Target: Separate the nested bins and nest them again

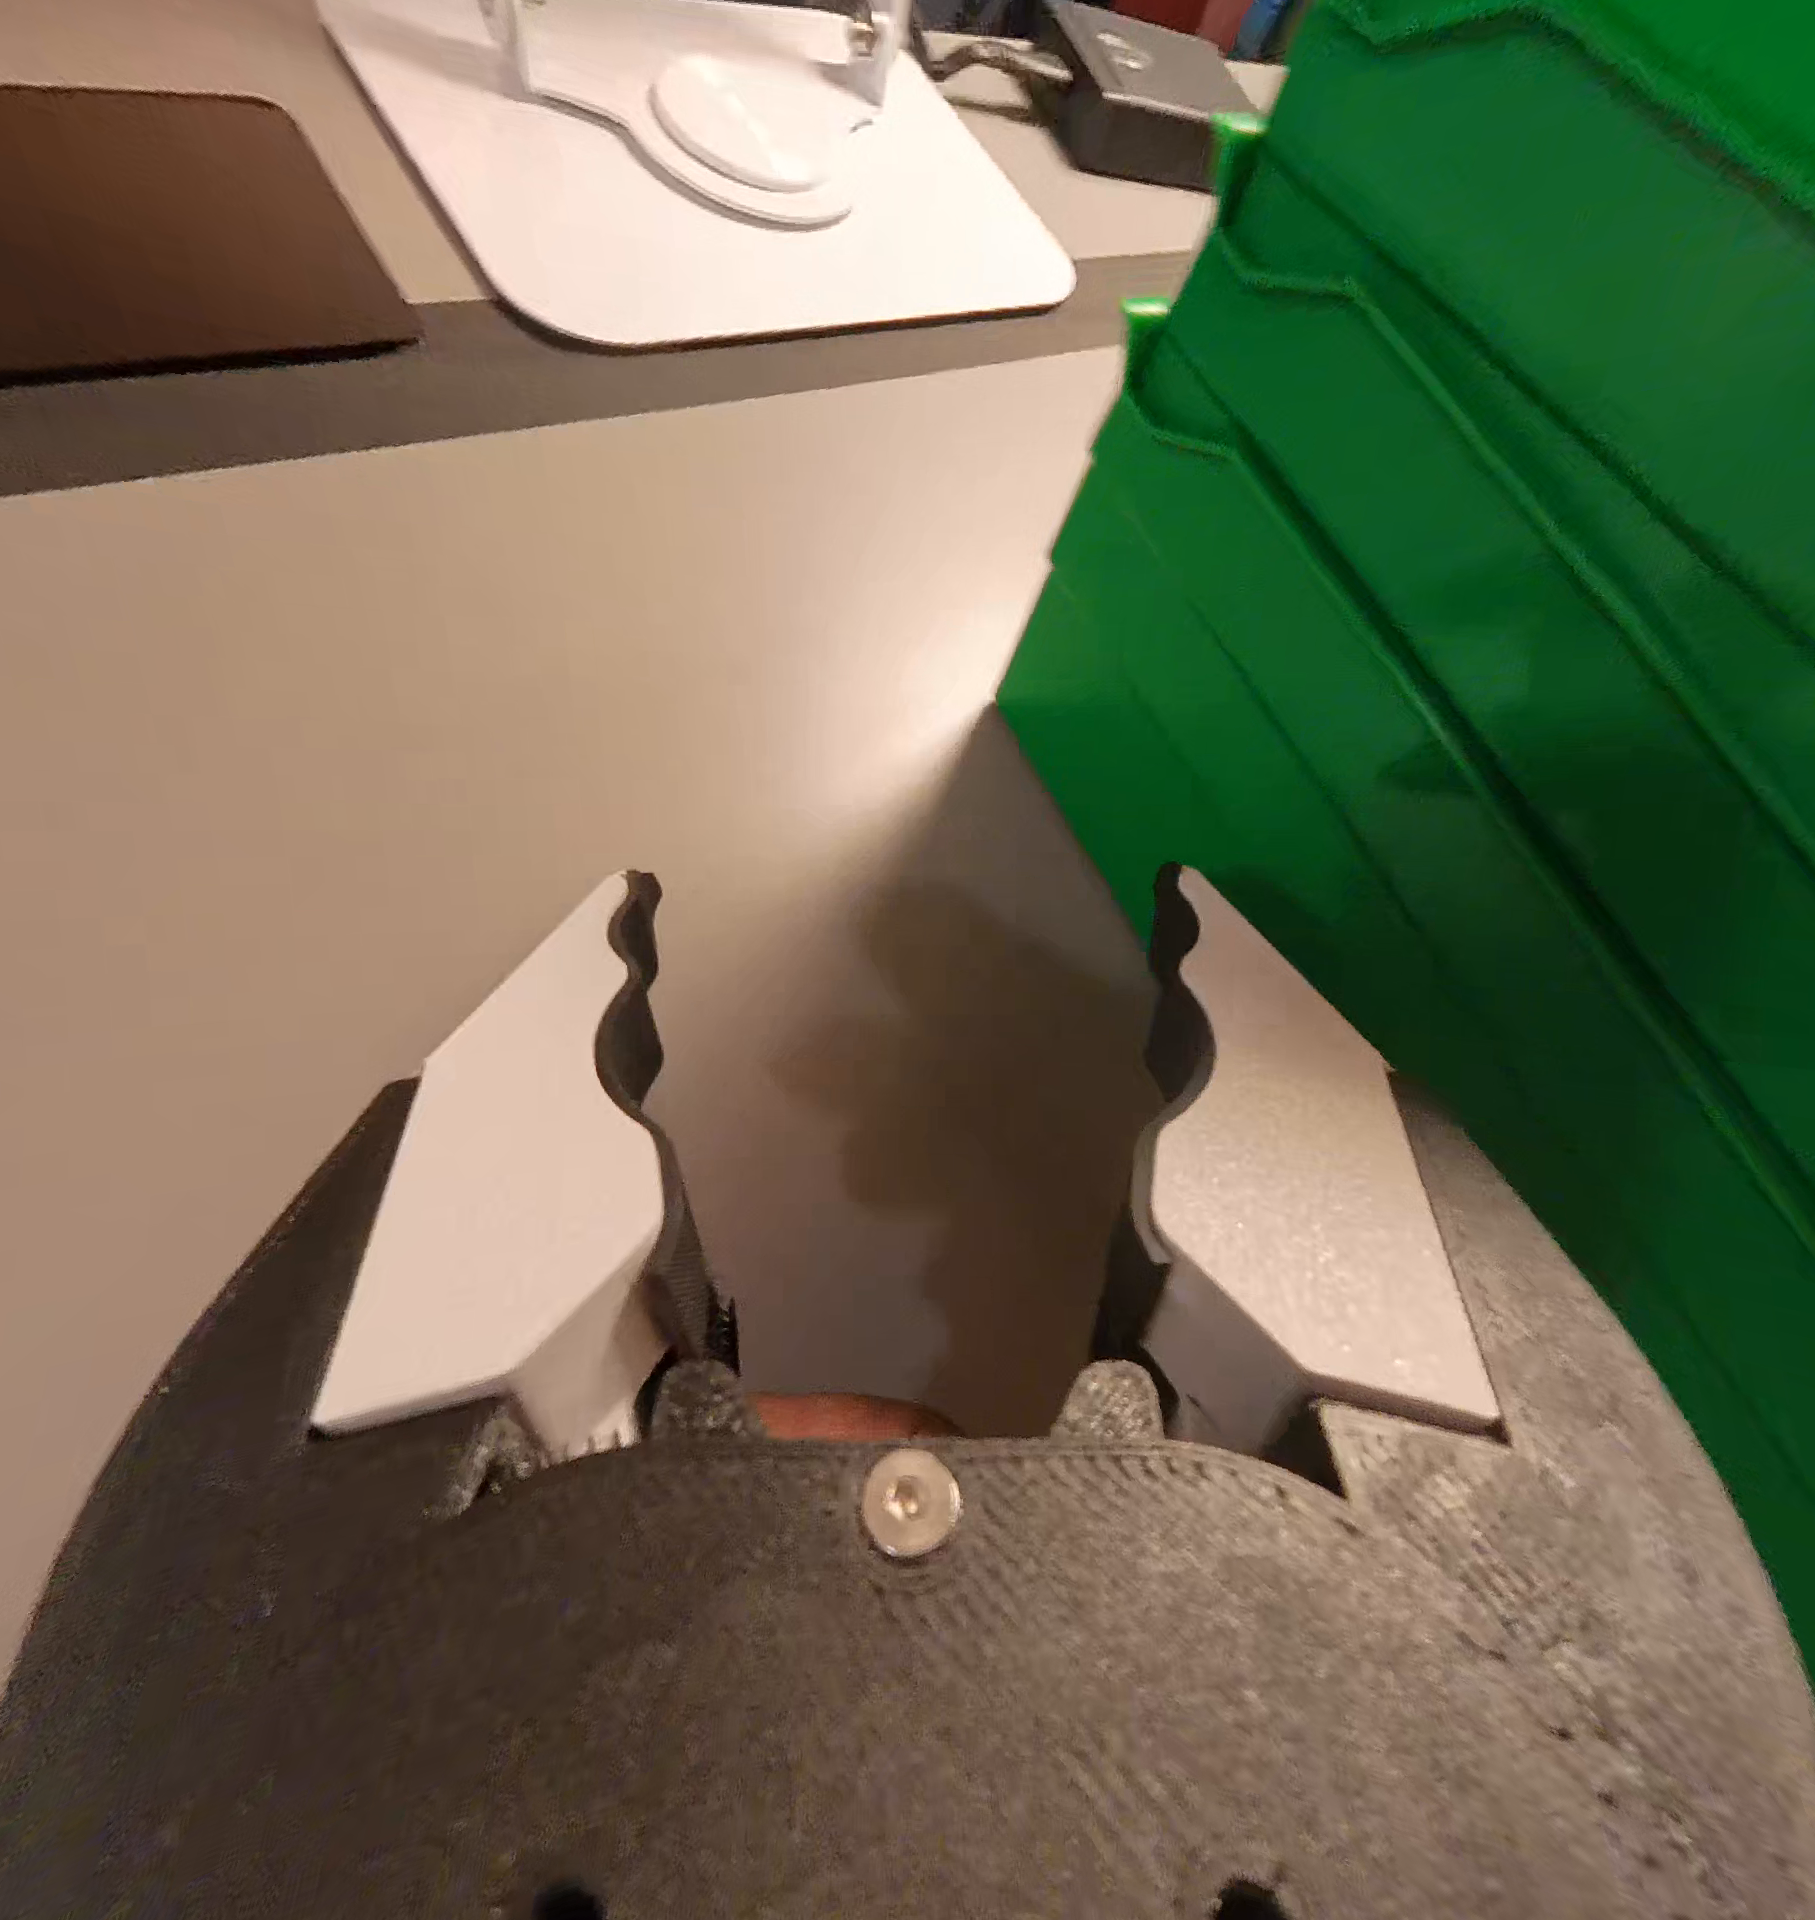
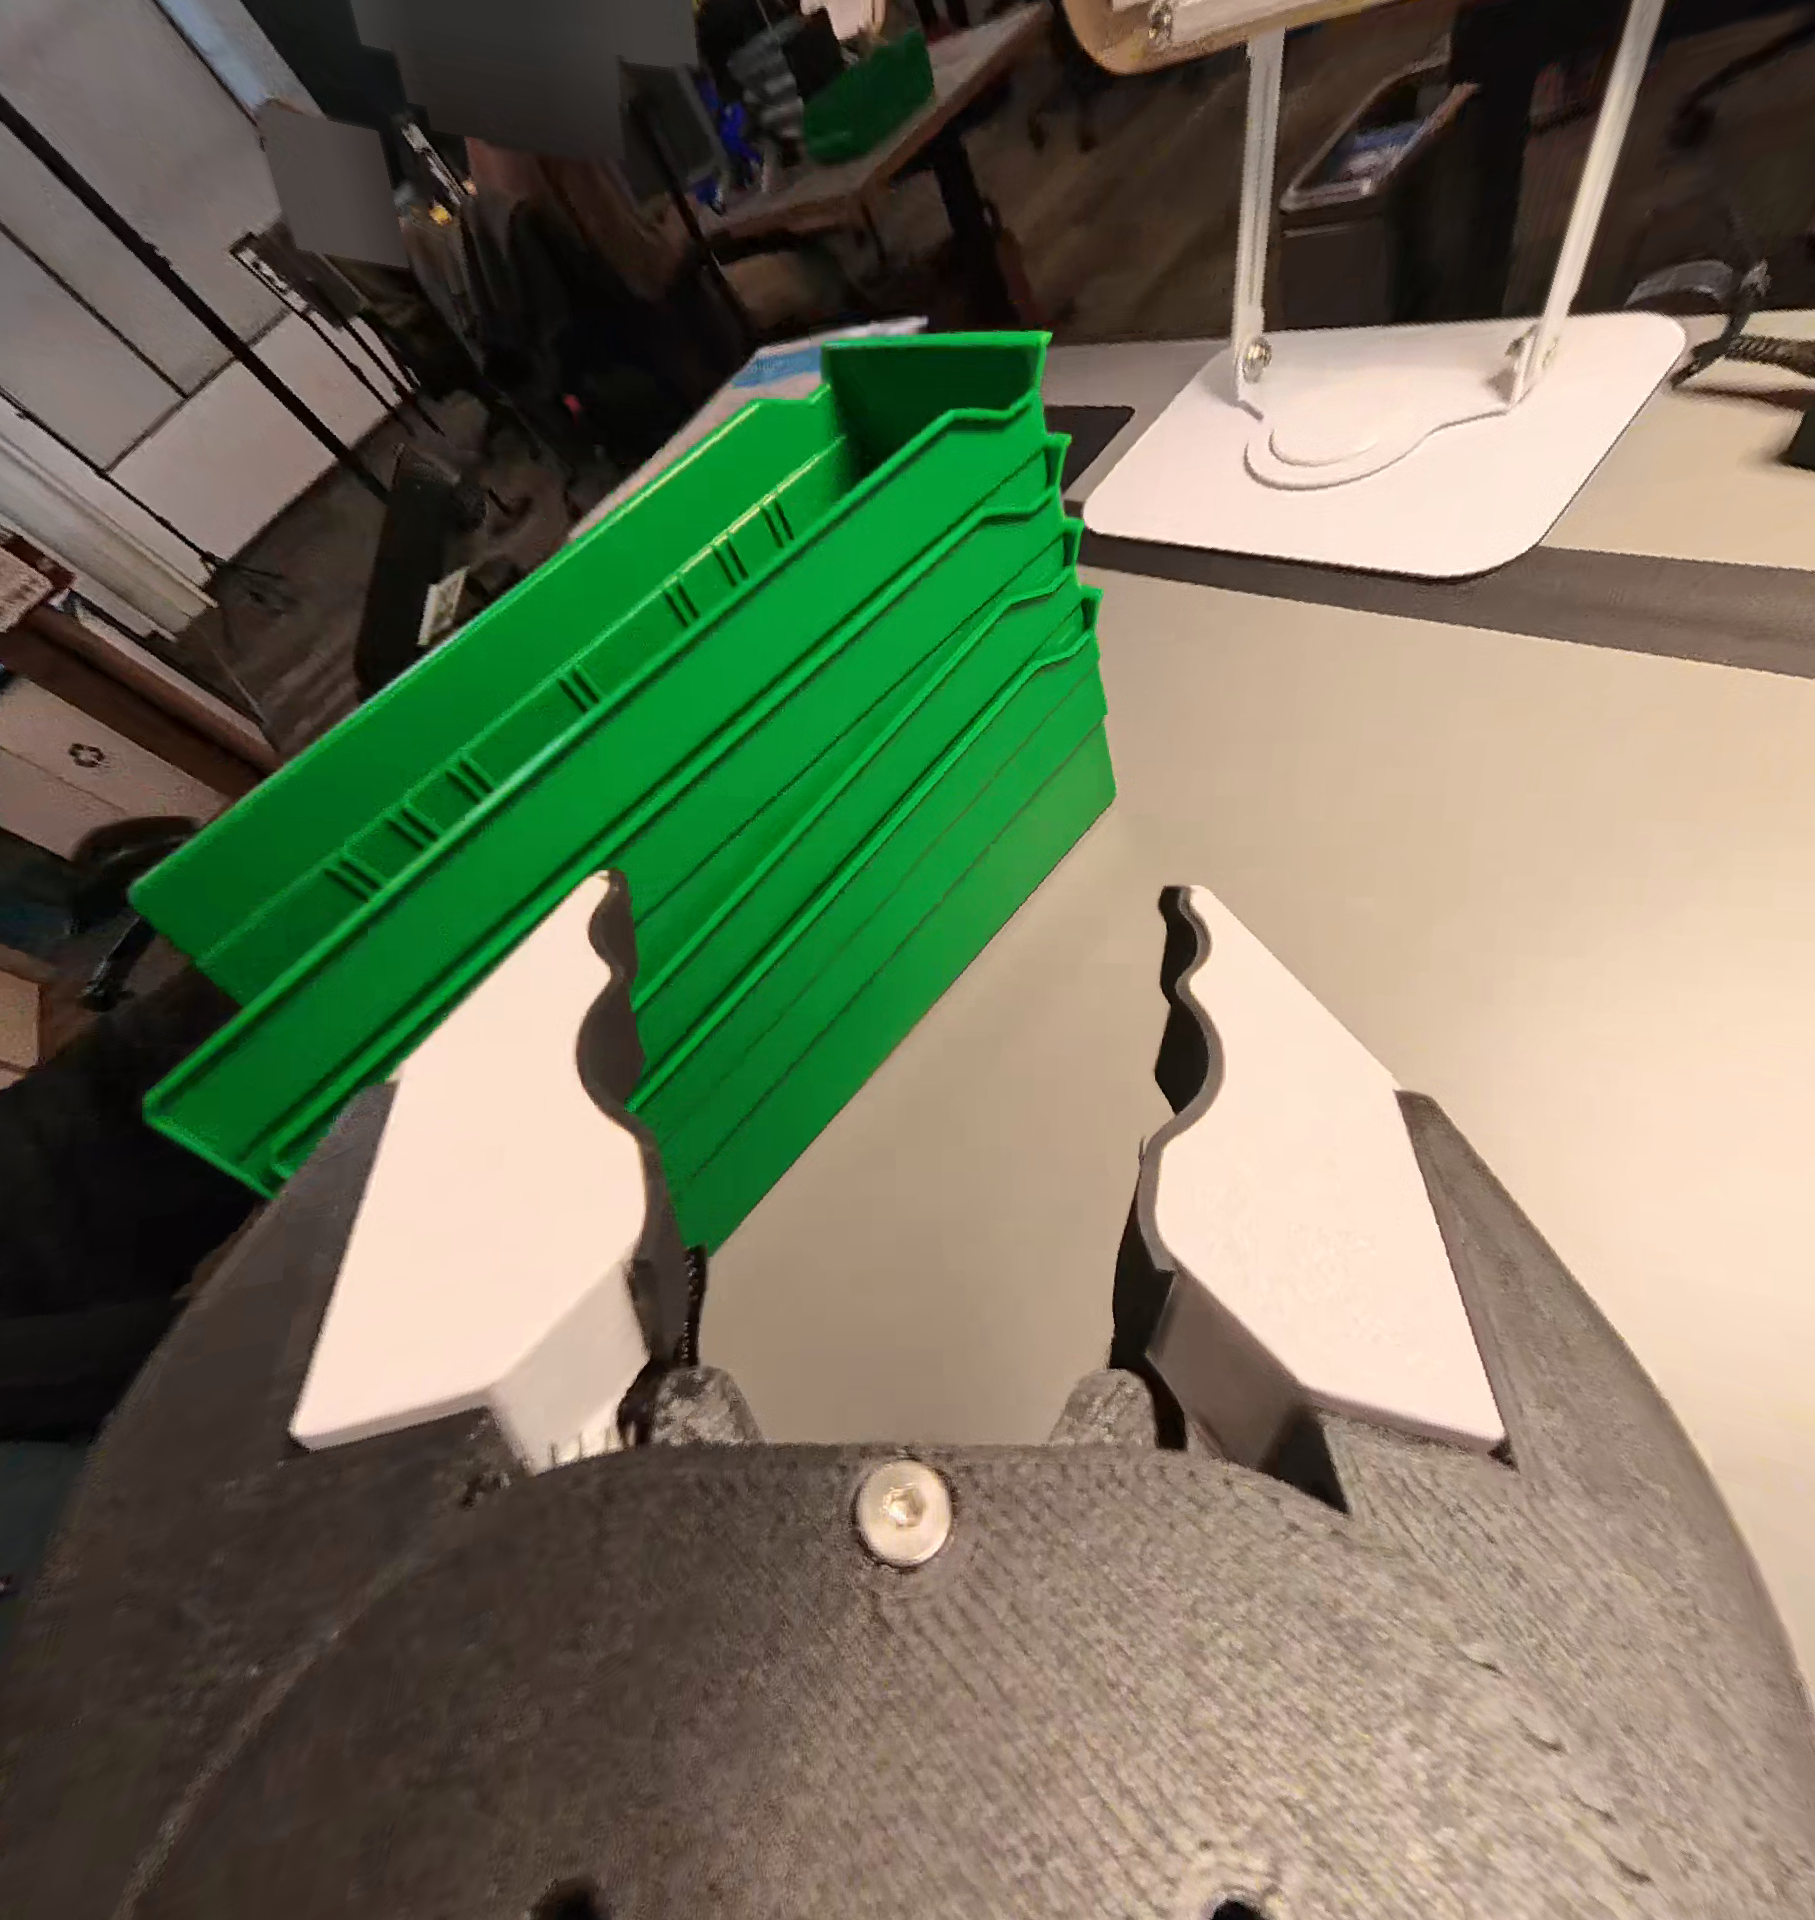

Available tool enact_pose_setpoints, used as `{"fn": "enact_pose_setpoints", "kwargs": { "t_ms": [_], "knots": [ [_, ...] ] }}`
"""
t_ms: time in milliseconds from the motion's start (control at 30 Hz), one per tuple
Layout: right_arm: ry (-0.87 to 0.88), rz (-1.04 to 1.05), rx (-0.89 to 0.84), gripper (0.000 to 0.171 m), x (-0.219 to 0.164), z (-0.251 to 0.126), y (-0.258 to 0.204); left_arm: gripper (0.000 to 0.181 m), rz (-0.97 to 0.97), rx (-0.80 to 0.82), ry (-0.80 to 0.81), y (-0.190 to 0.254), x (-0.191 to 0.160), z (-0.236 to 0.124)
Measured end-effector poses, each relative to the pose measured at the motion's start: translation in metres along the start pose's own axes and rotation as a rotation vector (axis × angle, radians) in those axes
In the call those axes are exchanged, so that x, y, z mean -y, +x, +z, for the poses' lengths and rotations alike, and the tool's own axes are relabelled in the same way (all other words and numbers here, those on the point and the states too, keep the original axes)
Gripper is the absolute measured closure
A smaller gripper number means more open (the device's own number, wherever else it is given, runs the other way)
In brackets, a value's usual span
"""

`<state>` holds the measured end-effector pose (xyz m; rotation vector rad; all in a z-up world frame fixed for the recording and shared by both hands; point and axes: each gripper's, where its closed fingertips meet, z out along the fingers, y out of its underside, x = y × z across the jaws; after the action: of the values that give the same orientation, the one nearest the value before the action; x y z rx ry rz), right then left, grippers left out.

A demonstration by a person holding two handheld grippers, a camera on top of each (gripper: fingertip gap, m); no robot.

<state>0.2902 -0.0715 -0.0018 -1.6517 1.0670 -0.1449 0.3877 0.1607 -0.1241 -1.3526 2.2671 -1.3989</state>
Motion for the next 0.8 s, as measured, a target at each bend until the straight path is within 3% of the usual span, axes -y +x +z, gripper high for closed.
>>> {"fn": "enact_pose_setpoints", "kwargs": {
  "t_ms": [367, 600, 800],
  "knots": [
    [-0.402, -0.137, -0.251, 0.045, 0.022, 0.02, -0.077, 0.084, -0.202, 0.339, 0.103, -0.072, 0.038, 0.054],
    [-0.589, -0.147, -0.429, 0.038, 0.02, 0.033, -0.102, 0.089, -0.105, 0.28, 0.101, -0.059, 0.04, 0.061],
    [-0.633, -0.13, -0.499, 0.04, 0.023, 0.053, -0.099, 0.092, -0.009, 0.282, 0.105, -0.047, 0.038, 0.061]
  ]
}}
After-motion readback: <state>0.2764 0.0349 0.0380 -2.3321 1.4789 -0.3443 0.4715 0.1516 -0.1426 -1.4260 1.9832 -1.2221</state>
